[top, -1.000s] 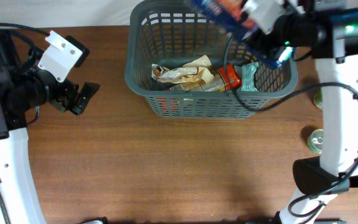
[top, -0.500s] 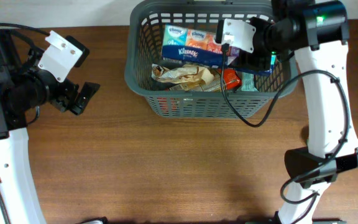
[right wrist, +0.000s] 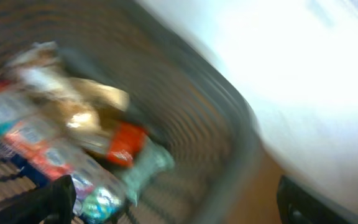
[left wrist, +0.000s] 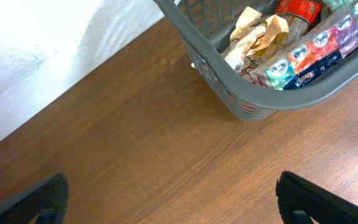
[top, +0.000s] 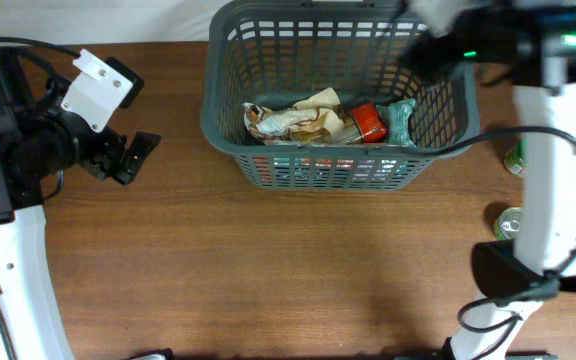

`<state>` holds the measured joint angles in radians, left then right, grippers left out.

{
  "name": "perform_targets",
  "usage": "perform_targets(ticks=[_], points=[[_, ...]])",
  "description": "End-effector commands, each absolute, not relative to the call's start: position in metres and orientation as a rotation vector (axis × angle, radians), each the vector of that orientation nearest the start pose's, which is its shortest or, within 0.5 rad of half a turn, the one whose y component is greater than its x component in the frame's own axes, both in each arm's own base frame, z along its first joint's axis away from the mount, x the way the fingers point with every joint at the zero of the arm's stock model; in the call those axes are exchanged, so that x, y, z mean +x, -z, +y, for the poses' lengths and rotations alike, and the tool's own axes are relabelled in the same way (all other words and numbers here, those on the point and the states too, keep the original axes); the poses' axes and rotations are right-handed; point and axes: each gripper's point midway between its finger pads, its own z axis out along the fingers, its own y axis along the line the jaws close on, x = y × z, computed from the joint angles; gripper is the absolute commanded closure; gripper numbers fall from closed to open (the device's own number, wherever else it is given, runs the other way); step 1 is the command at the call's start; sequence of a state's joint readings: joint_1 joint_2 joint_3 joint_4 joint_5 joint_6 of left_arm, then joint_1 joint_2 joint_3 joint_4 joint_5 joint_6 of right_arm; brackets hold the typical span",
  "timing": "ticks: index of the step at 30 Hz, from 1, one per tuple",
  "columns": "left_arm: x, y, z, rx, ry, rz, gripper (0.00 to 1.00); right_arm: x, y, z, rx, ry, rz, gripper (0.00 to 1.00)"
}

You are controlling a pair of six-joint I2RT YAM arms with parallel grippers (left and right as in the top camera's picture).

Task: Pack container
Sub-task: 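Withdraw the right gripper and move it down to the green-lid jar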

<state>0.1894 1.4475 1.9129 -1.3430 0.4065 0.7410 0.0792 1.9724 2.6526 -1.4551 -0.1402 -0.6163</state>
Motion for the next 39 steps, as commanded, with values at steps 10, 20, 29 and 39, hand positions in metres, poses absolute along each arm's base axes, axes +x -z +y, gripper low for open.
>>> perform_targets(ticks=[10, 20, 29, 39], points=[[0.335, -0.359, -0.002, 0.819, 0.039, 2.214, 0.01, 0.412, -0.327, -0.178, 0.401, 0.093, 2.515, 0.01], [0.335, -0.359, -0.002, 0.819, 0.039, 2.214, 0.01, 0.408, -0.21, -0.213, 0.584, 0.058, 2.705, 0.01], [0.335, -0.359, -0.002, 0.819, 0.039, 2.214, 0.01, 0.416, -0.119, -0.217, 0.614, 0.041, 2.724, 0.01], [0.335, -0.359, -0.002, 0.819, 0.039, 2.214, 0.01, 0.415, -0.08, -0.214, 0.618, 0.03, 2.72, 0.01]])
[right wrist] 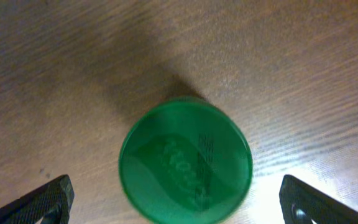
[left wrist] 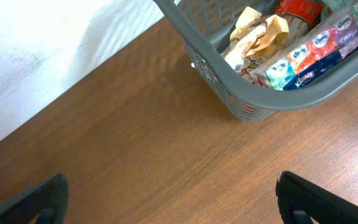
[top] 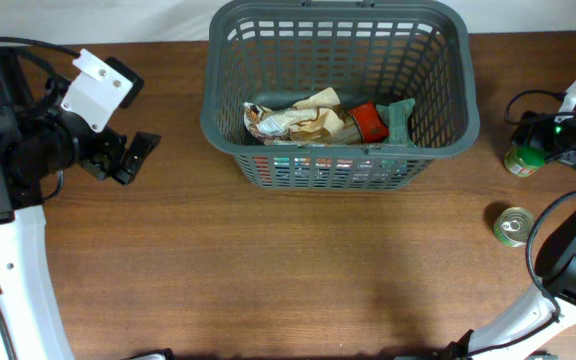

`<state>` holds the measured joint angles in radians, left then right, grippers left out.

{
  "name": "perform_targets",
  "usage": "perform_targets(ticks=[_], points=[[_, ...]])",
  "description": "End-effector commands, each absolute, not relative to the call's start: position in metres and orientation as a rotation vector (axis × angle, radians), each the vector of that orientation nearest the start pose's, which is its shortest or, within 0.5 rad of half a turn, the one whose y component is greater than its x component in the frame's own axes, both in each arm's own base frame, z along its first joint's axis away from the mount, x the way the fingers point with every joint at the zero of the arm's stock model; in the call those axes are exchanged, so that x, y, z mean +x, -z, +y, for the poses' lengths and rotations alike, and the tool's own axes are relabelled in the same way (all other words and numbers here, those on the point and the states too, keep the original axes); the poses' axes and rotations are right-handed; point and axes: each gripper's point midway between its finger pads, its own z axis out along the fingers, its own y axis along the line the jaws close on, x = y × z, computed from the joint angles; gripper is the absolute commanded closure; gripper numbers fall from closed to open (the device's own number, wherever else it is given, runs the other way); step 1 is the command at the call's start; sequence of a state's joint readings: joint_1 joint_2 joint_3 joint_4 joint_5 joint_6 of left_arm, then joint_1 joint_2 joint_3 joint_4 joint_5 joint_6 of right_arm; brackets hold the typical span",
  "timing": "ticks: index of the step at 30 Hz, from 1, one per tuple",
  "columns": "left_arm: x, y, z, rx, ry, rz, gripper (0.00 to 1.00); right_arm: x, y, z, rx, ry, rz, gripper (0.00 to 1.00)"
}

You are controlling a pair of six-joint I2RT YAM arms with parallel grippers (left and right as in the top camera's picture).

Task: Pack container
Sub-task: 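Withdraw the right gripper and move it down to the green-lid jar, then grasp the green-lid jar with the right gripper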

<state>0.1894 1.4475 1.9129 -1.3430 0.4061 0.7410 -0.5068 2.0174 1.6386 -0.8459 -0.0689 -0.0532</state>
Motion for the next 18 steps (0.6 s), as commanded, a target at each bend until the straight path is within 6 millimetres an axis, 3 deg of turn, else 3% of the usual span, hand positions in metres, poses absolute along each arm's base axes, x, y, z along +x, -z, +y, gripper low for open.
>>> perform_targets(ticks=[1, 18], points=[[0.335, -0.359, -0.002, 0.819, 0.039, 2.214, 0.01, 0.414, -0.077, -0.214, 0.619, 0.03, 2.719, 0.01], [0.335, -0.359, -0.002, 0.819, 0.039, 2.214, 0.01, 0.419, -0.044, -0.209, 0.592, 0.008, 2.669, 0.01]])
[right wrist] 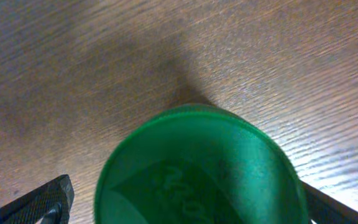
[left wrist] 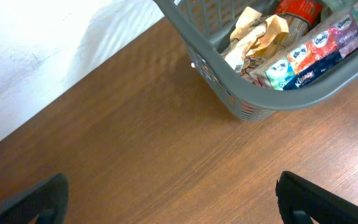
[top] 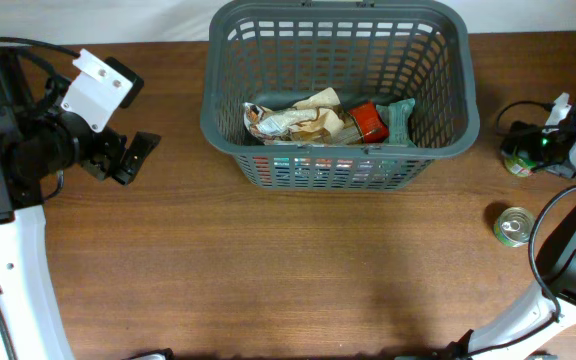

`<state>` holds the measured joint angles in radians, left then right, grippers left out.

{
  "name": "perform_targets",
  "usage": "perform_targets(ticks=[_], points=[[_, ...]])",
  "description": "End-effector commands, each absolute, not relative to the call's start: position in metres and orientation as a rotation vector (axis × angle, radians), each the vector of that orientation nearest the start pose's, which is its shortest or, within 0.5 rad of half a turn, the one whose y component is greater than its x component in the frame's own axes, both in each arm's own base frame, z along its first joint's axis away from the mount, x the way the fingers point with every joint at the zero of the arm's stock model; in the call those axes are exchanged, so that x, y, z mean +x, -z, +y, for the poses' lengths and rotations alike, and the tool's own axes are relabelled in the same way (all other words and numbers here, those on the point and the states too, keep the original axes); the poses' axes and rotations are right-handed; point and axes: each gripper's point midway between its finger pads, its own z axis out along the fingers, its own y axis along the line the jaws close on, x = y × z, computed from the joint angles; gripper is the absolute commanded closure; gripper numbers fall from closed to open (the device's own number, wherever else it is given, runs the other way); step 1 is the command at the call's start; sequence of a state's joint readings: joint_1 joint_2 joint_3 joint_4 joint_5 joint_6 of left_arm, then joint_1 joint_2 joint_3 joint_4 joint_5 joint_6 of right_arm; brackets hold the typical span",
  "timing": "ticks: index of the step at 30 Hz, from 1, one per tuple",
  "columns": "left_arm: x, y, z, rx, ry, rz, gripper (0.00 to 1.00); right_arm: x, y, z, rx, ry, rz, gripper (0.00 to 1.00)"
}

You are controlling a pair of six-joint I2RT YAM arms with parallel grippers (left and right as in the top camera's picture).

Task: Pack container
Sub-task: 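Grasp the green-lid jar with the right gripper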

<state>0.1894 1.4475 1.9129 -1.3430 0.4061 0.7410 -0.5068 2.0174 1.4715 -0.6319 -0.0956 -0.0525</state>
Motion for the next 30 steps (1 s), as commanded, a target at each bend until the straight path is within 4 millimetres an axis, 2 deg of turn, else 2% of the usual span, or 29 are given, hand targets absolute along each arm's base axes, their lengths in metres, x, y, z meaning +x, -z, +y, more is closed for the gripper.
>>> perform_targets(ticks=[1, 22, 27, 30], points=[[0.335, -0.359, -0.002, 0.819, 0.039, 2.214, 0.01, 0.42, -0.043, -0.208, 0.586, 0.012, 2.663, 0.01], [0.335, -0.359, -0.002, 0.819, 0.039, 2.214, 0.01, 0.425, -0.02, -0.21, 0.577, 0.023, 2.644, 0.0], [0.335, -0.359, -0.002, 0.819, 0.039, 2.214, 0.01, 0.426, -0.021, -0.21, 0.576, 0.026, 2.638, 0.11], [0.335, -0.359, -0.002, 0.819, 0.039, 2.214, 0.01, 0.427, -0.021, -0.211, 0.574, 0.028, 2.634, 0.12]])
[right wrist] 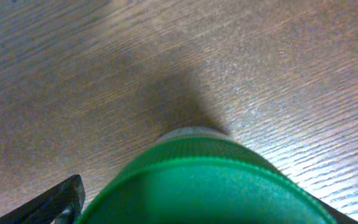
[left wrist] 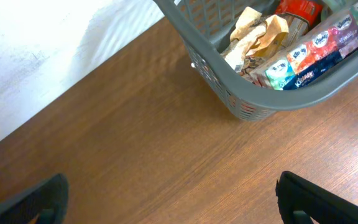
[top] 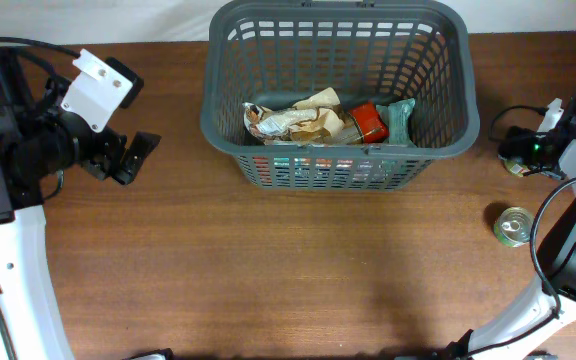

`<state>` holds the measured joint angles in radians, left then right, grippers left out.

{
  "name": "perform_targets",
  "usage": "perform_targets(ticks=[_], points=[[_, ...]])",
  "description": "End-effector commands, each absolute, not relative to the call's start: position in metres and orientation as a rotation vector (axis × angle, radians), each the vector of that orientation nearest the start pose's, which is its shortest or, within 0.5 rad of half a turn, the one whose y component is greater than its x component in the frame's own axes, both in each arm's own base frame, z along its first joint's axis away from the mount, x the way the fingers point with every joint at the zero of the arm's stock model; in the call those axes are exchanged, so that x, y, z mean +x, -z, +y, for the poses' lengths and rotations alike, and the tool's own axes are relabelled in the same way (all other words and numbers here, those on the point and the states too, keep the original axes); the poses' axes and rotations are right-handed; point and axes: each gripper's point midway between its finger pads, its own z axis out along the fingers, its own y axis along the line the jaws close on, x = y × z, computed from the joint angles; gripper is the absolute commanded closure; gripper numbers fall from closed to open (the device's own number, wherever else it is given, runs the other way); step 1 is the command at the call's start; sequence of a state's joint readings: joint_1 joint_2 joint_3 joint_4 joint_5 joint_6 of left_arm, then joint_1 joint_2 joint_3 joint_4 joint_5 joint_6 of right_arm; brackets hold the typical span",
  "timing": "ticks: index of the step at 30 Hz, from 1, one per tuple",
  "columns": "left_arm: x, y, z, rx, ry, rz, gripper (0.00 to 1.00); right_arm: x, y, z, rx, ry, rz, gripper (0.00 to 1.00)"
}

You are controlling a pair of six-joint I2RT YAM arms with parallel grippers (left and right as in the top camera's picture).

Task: Pack container
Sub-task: 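Grasp the green-lid jar with the right gripper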

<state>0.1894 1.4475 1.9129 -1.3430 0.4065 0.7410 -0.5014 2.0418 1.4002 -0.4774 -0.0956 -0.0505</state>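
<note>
The grey plastic basket (top: pixel 338 172) stands at the table's back middle. It holds a crumpled paper bag (top: pixel 303 115), a red item (top: pixel 368 122), a green packet (top: pixel 400 118) and tissue packs (left wrist: pixel 303 56). A jar with a green lid (right wrist: pixel 210 186) stands right of the basket. My right gripper (top: pixel 521 150) is low over it and open. The lid fills the space between the fingers, and only the left fingertip (right wrist: pixel 61 200) shows. My left gripper (left wrist: pixel 179 211) hangs open over bare wood left of the basket, holding nothing.
A silver tin can (top: pixel 509 226) stands on the wood near the right edge, in front of the jar. The basket's rim (left wrist: pixel 278 99) shows in the left wrist view. A white wall runs behind the table.
My right gripper has come lower onto the green-lidded jar, and the lid now fills the bottom of its view. The left arm and the basket's contents have not moved.
My right gripper was first over the basket's back right corner, its view blurred. Then it was out at the table's right side, open above the green-lidded jar. It was nearer the lid at the following moment and now straddles it. The left gripper stayed open throughout.
</note>
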Motion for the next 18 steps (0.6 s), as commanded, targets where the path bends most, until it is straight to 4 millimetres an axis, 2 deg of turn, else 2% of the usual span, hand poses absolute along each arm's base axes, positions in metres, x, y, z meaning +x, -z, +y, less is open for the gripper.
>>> perform_targets(ticks=[1, 11, 18], points=[[0.3349, -0.3589, -0.0024, 0.819, 0.039, 2.214, 0.01, 0.4272, -0.0211, -0.211, 0.574, 0.028, 2.634, 0.13], [0.3349, -0.3589, -0.0024, 0.819, 0.039, 2.214, 0.01, 0.4269, -0.021, -0.2115, 0.576, 0.032, 2.635, 0.36], [0.3349, -0.3589, -0.0024, 0.819, 0.039, 2.214, 0.01, 0.4269, -0.021, -0.2115, 0.576, 0.032, 2.635, 0.41]])
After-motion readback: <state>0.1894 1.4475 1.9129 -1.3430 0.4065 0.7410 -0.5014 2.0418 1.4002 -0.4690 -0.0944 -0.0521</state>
